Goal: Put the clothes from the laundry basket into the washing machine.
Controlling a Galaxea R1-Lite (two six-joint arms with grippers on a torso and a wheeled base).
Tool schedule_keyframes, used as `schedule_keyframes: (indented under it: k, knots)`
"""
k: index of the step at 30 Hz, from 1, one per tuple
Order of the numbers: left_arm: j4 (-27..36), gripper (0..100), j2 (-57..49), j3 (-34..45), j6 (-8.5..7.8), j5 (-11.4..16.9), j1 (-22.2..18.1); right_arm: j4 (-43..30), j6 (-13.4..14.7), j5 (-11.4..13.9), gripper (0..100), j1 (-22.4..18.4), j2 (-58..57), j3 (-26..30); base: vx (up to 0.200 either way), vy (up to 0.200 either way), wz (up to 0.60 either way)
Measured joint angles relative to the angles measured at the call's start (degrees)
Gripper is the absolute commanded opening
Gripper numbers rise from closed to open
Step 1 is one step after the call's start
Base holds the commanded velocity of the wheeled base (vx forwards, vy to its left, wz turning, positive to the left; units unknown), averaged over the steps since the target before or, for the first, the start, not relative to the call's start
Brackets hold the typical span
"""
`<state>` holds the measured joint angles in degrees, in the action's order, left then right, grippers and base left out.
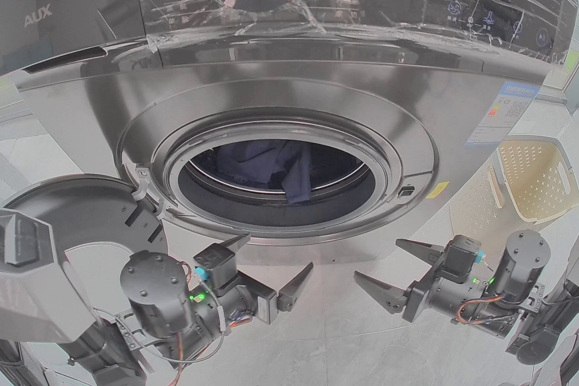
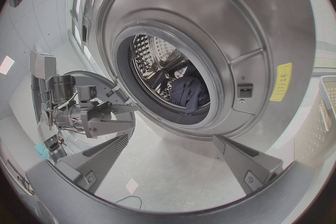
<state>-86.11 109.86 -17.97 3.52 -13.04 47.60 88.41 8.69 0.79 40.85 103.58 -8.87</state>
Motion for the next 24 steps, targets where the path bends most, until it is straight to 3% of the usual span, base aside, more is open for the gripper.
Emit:
schedule_keyframes:
  k: [4,8,14,17,20,24]
  knots:
    - [-1.77,100,-4.13,5.07,-0.27,-0.12,0.29,-0.05,-0.18,-0.74,100,-0.94,-3.95,3.43,-0.200,0.000,0.00]
    - [-2.24,100,-9.45,9.48,-0.38,-0.26,-0.09,-1.56,-0.07,-3.58,100,-2.40,-9.20,6.56,-0.200,0.000,0.00]
    - [-1.48,100,-17.94,14.95,-0.49,-0.26,-1.74,-10.24,-0.07,-6.38,100,-5.79,-17.81,7.78,-0.200,0.000,0.00]
    - [2.55,100,-23.15,16.26,-0.68,-0.06,-3.64,-18.88,0.06,-7.33,100,-7.06,-23.05,7.83,-0.133,0.000,0.00]
    - [10.59,100,-29.84,16.81,-1.07,0.05,-5.66,-29.48,0.23,-8.07,100,-9.08,-30.46,7.86,0.000,0.000,0.00]
    - [18.81,100,-37.12,16.92,-1.34,0.07,-6.99,-37.89,0.22,-8.48,100,-11.84,-38.56,7.89,-0.100,0.000,0.00]
